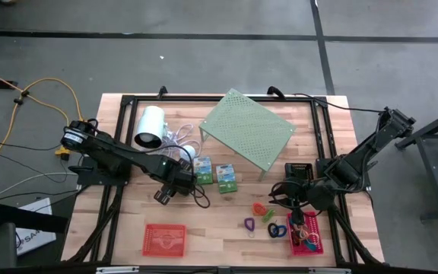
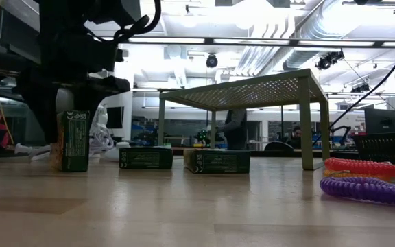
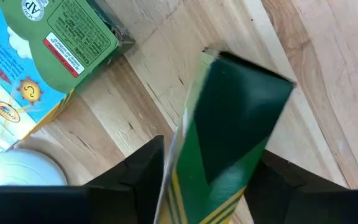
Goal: Pick & Place Office Desk Supplies
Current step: Put the left crayon box into the orange bin
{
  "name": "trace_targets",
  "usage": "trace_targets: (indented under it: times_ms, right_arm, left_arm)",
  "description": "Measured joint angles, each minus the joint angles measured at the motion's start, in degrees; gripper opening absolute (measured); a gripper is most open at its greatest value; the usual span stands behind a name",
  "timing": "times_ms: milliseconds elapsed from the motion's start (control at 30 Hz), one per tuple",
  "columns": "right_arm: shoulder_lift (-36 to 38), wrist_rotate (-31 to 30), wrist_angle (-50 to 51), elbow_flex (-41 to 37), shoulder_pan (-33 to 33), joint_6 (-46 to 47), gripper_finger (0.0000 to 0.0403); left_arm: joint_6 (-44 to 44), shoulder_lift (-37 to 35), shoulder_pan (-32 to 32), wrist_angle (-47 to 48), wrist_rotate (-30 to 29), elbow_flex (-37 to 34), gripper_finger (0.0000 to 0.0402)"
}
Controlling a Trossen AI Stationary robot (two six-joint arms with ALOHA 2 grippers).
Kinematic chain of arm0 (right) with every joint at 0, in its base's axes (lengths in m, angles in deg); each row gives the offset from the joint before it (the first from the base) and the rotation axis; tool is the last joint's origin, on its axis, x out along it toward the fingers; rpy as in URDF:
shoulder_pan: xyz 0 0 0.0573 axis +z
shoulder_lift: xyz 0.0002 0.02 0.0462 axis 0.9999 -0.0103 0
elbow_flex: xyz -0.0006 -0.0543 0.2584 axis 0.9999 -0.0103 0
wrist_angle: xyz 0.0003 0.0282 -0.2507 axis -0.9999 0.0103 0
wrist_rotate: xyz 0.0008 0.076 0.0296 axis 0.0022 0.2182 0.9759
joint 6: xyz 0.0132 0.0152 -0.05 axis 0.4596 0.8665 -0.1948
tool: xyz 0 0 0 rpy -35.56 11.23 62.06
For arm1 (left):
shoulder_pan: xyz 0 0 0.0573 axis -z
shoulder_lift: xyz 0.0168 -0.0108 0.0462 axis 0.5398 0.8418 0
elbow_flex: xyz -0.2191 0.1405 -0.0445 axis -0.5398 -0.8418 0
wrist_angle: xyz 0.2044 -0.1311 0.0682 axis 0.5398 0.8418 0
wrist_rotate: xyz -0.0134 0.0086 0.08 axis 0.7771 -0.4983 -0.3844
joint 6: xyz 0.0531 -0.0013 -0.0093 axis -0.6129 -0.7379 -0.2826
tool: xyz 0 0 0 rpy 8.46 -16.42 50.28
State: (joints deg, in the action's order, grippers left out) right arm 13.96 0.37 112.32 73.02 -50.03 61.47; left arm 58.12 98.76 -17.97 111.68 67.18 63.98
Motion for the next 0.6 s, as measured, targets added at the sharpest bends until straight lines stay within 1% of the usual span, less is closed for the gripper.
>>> trace_targets:
  times_ms: [133, 267, 600]
  right_arm:
    - [0.0, 0.0, 0.0, 0.0, 0.0, 0.0, 0.0086]
    - [0.0, 0.0, 0.0, 0.0, 0.0, 0.0, 0.0086]
    - [0.0, 0.0, 0.0, 0.0, 0.0, 0.0, 0.0086]
  left_arm:
    - [0.0, 0.0, 0.0, 0.0, 0.0, 0.0, 0.0144]
    - [0.0, 0.0, 0.0, 0.0, 0.0, 0.0, 0.0127]
    - [0.0, 0.0, 0.0, 0.0, 0.0, 0.0, 0.012]
